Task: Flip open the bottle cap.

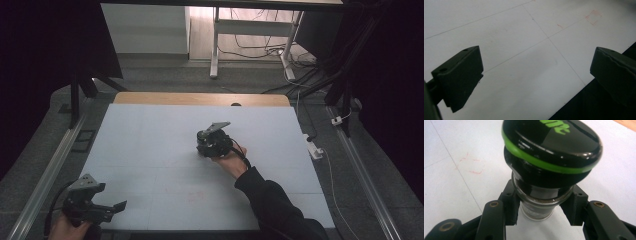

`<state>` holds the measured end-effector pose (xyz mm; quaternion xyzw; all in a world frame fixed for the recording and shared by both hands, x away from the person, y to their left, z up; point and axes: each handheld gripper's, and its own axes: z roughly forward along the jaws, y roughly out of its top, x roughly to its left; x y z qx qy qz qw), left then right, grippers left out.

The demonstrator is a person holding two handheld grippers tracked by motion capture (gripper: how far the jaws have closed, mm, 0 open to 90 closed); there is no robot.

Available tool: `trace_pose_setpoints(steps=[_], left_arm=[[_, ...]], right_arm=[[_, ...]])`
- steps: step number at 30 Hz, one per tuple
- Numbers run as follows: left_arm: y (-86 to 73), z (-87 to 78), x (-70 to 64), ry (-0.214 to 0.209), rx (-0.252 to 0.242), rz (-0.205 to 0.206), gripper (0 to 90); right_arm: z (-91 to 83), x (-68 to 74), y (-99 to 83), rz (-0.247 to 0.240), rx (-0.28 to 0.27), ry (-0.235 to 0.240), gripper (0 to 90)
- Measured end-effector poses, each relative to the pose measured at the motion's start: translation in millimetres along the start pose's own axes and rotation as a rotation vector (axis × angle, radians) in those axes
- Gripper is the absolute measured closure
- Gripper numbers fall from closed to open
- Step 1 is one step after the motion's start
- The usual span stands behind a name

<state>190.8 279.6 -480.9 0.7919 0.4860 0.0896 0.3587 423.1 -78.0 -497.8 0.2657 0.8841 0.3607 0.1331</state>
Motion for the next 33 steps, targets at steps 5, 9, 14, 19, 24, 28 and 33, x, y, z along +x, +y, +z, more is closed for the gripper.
trace_pose_setpoints(steps=[5,9,14,19,24,28,33], left_arm=[[-0.3,-0.7,1.4,-0.010,-0.004,-0.011,0.1],[0.5,-1.2,1.9,-0.029,-0.019,-0.015,0.1],[3.1,-0.3,1.6,-0.032,-0.031,-0.003,0.1],[6.3,-0.8,1.7,-0.037,-0.052,0.015,0.0],[10.2,1.1,2.0,-0.036,-0.051,0.026,0.0],[14.9,5.0,2.0,-0.054,-0.049,0.042,0.0],[23.1,11.7,0.5,-0.098,-0.068,0.086,0.0]], right_arm=[[0.2,-0.4,0.0,0.002,0.000,0.003,52.3],[0.2,-0.4,-0.1,0.001,0.000,0.003,52.3],[0.1,-0.4,-0.3,0.004,0.000,0.006,52.3],[0.1,-0.6,-0.3,0.003,0.001,0.008,52.3],[0.1,-0.9,-0.3,0.000,0.003,0.009,52.3],[0.2,-1.3,-0.1,-0.005,0.003,0.009,52.3],[0.2,-1.3,0.1,-0.003,0.003,0.011,52.3]])
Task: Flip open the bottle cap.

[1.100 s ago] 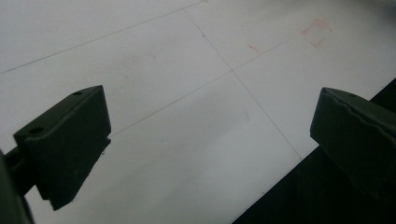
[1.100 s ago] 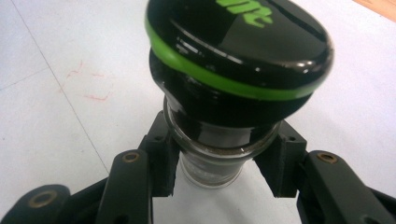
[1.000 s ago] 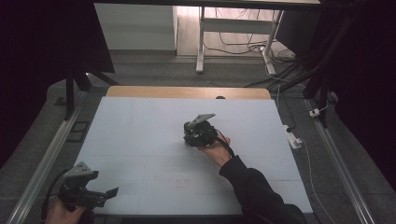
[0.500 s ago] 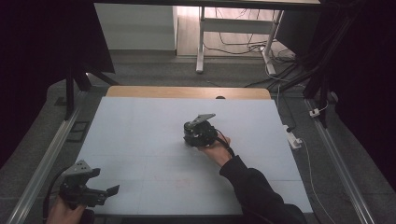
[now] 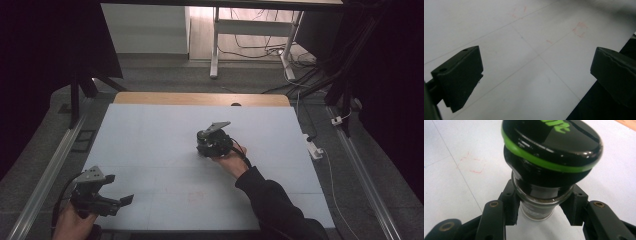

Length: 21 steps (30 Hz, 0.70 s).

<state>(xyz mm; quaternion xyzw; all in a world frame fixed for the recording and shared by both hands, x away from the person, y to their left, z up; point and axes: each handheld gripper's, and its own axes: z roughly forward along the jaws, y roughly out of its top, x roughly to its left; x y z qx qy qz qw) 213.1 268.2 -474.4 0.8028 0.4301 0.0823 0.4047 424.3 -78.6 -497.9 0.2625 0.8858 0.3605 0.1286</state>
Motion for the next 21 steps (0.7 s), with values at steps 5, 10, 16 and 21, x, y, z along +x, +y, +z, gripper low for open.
trace_pose_setpoints(steps=[5,10,16,21], left_arm=[[10.9,9.6,0.3,-0.029,-0.021,0.024,0.0],[21.4,22.1,-0.5,-0.043,-0.031,0.037,0.0],[36.3,33.2,-1.1,-0.039,-0.059,0.063,0.0],[50.9,44.5,0.0,-0.048,-0.065,0.079,0.0]], right_arm=[[0.0,-0.3,-0.1,-0.003,0.001,0.001,52.3],[0.1,-0.2,-0.1,0.000,0.001,0.003,52.3],[0.2,-0.3,-0.5,-0.001,-0.002,0.003,52.3],[0.2,-0.2,-0.2,0.002,-0.001,0.003,52.3]])
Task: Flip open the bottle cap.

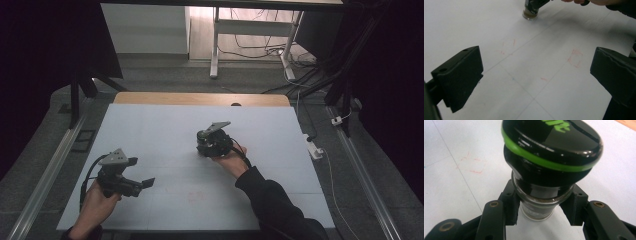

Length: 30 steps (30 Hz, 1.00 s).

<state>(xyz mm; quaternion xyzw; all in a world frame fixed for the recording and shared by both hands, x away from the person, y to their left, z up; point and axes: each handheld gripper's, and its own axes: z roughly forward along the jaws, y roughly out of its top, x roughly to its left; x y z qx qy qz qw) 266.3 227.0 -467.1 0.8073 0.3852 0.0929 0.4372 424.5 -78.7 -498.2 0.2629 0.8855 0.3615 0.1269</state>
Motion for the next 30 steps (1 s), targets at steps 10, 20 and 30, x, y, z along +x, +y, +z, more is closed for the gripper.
trace_pose_setpoints(steps=[10,20,30], left_arm=[[24.0,29.0,4.9,0.015,0.017,0.053,0.0],[44.6,51.5,9.0,0.021,0.036,0.077,0.0],[61.1,73.5,10.5,-0.021,0.032,0.106,0.0]], right_arm=[[0.1,-0.5,0.4,-0.006,0.001,0.001,52.2],[0.0,-0.5,0.6,-0.006,0.005,0.001,52.2],[-0.1,-0.6,0.7,-0.009,0.007,0.002,52.3]])
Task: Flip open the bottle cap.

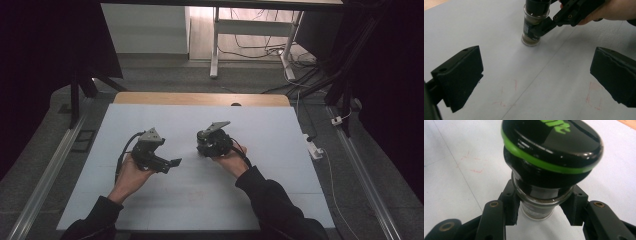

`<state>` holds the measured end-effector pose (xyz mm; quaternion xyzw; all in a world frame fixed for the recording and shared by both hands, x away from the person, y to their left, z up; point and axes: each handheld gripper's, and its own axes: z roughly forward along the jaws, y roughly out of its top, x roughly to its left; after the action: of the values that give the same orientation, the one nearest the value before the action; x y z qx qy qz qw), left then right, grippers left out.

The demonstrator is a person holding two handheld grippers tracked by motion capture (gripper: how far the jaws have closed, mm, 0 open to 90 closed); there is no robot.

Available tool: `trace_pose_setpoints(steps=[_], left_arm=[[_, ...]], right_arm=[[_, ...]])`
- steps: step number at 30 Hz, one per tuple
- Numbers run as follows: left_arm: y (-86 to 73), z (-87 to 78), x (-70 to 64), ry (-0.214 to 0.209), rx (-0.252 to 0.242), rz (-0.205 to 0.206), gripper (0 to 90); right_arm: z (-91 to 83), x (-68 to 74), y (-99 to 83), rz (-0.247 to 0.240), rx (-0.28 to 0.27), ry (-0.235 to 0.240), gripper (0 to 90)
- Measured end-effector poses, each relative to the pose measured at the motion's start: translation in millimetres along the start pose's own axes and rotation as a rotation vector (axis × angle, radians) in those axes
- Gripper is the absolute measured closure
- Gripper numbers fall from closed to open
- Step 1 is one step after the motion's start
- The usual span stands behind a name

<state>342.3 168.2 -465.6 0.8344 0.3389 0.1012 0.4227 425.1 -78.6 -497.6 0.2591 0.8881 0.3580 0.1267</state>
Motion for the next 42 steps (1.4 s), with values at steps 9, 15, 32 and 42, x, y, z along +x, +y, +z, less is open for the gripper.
trace_pose_setpoints(steps=[9,15,32,42], left_arm=[[12.8,16.7,9.4,-0.027,-0.008,0.007,0.0],[22.1,29.5,11.7,-0.028,-0.002,0.029,0.0],[39.0,57.6,13.9,-0.026,0.037,0.086,25.8],[38.5,61.9,8.6,-0.067,0.056,0.107,70.1]], right_arm=[[0.0,-0.1,0.0,0.000,0.000,0.001,52.2],[0.0,-0.1,0.0,0.000,0.000,0.001,52.3],[0.1,0.0,0.0,0.003,-0.001,0.002,52.2],[0.0,0.0,0.0,0.001,0.000,0.002,52.2]])
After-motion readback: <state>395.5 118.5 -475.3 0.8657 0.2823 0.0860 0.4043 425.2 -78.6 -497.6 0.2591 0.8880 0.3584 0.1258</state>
